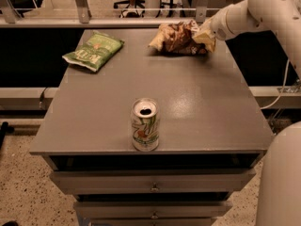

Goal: Move brown chip bag near 7up can

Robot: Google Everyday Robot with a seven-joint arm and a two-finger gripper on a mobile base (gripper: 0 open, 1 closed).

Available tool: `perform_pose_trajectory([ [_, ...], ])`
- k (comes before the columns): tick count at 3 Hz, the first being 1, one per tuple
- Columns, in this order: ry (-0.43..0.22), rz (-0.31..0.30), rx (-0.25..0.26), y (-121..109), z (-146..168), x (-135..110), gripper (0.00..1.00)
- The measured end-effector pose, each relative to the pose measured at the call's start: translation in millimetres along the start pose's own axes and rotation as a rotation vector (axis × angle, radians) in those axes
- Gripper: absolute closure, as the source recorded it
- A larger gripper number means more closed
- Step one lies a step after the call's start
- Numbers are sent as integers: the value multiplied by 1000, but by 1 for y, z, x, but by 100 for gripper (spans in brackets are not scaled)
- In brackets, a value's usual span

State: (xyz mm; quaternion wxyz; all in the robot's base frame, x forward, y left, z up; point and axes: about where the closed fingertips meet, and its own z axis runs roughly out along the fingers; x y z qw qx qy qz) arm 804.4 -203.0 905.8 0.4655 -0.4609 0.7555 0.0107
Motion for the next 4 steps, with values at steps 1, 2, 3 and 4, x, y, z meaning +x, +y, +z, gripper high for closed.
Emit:
perform_pose_trajectory([
  [1, 19, -92, -21, 23, -25, -36, 100],
  [2, 52, -112, -74, 61, -51, -58, 100],
  [3, 95, -79, -120, 100, -69, -66, 100],
  [4, 126, 4, -149, 138, -84, -66, 100],
])
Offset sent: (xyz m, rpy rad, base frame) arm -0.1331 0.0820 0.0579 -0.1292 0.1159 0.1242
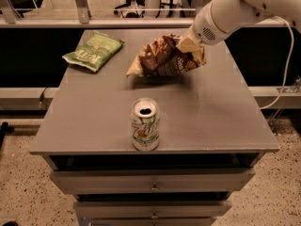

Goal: Move brown chip bag near 7up can

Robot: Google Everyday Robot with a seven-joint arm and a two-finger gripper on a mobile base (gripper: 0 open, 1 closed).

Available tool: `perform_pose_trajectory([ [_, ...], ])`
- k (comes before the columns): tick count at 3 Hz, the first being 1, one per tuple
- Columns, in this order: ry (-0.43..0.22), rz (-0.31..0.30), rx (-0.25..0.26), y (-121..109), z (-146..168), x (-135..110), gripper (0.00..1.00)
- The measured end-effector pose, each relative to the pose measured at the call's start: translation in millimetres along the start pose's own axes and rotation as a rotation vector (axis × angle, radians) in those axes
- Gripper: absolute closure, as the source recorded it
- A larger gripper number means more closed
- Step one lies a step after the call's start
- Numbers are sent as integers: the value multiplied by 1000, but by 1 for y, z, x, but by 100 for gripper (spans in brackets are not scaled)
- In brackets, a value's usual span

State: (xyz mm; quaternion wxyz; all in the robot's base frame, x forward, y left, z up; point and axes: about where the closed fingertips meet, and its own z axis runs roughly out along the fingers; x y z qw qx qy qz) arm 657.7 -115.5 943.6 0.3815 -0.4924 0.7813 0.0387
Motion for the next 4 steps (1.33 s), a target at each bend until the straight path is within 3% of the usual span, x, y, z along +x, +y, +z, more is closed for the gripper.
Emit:
perform_pose_trajectory([
  [1, 21, 106, -30, 43, -9, 10, 100],
  [4, 31, 189, -98, 105, -41, 30, 100],
])
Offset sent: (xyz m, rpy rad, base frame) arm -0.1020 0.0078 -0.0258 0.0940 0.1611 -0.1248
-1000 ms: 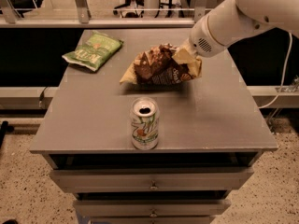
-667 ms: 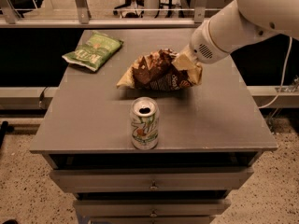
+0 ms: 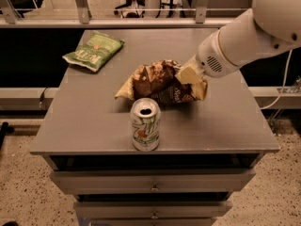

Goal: Move brown chip bag near 7up can

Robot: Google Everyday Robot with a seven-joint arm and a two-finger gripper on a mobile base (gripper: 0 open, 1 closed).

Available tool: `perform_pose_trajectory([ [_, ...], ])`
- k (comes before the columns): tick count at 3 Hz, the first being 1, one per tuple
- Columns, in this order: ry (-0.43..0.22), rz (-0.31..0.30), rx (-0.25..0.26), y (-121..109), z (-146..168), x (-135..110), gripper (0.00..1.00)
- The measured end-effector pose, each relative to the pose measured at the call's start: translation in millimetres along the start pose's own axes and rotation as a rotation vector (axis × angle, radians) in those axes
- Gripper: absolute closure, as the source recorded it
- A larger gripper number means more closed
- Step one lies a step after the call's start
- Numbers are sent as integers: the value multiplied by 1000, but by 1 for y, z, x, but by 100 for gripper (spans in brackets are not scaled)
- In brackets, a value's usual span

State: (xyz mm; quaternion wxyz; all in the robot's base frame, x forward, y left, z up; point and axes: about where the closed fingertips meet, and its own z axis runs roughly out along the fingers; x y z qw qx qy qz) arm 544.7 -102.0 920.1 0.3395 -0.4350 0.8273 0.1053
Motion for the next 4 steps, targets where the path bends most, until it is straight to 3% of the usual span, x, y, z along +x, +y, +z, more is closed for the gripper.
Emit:
perform_pose_trajectory([
  [1, -3, 10, -21, 12, -5, 5, 100],
  [2, -14, 12, -101, 45, -3, 8, 100],
  [3, -14, 19, -141, 62, -6, 13, 100],
  [4, -2, 27, -144, 66, -8, 21, 100],
])
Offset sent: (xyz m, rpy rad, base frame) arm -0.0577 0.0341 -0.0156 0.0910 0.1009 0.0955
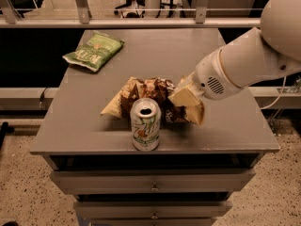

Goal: Move brown chip bag near 7up can

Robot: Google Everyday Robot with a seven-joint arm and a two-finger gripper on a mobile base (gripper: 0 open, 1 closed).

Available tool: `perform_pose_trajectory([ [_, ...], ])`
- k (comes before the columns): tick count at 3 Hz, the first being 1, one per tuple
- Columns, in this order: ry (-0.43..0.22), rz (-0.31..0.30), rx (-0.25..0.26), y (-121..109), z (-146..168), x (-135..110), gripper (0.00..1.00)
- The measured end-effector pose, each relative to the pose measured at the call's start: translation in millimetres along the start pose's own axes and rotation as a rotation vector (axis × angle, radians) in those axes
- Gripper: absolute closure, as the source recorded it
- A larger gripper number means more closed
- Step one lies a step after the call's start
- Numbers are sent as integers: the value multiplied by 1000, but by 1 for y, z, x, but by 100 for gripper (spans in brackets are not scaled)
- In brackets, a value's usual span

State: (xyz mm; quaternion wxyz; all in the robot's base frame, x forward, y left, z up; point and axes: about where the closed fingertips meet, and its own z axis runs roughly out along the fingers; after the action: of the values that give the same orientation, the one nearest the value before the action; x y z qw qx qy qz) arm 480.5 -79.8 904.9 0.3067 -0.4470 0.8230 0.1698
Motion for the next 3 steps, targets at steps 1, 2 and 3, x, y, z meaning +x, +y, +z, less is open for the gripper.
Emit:
perform_pose_trajectory([
  [1, 21, 16, 17, -3, 0, 8, 83],
  [2, 38, 30, 26, -4, 2, 14, 61],
  [3, 52, 40, 20, -2, 7, 22, 28],
])
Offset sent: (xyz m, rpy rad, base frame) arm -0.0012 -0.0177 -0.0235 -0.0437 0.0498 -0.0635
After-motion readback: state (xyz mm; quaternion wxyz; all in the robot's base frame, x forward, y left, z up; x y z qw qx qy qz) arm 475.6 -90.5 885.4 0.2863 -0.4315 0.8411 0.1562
